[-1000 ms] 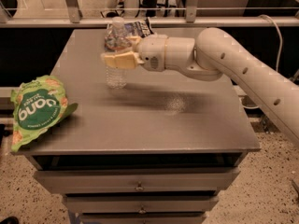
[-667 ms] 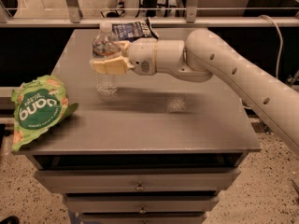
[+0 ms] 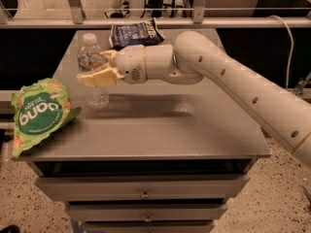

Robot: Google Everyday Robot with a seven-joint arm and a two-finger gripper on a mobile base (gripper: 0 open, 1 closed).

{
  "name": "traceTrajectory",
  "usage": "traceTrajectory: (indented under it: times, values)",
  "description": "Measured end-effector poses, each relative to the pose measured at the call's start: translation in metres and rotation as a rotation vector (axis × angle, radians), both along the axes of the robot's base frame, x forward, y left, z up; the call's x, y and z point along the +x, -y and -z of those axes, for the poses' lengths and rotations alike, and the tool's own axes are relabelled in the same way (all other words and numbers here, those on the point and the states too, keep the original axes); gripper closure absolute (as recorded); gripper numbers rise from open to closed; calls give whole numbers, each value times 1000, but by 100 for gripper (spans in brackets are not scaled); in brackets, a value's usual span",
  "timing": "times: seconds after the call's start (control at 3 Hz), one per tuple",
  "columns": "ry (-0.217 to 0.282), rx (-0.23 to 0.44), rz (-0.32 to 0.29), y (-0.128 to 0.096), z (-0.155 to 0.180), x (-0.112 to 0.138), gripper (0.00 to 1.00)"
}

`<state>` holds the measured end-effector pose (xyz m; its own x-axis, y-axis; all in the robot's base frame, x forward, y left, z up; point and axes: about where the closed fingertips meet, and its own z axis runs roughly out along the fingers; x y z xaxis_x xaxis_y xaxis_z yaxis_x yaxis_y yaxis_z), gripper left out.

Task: Move water bottle near green rice chip bag

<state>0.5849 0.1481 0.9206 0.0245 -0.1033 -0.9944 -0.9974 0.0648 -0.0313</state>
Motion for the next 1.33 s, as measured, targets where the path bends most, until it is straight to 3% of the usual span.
traceTrajectory:
  times: [0.67, 1.0, 1.33]
  values:
    - [-27, -62, -81, -17, 11, -6, 53]
    - [-27, -62, -82, -17, 8, -6, 22]
    - [-27, -62, -82, -17, 8, -6, 1]
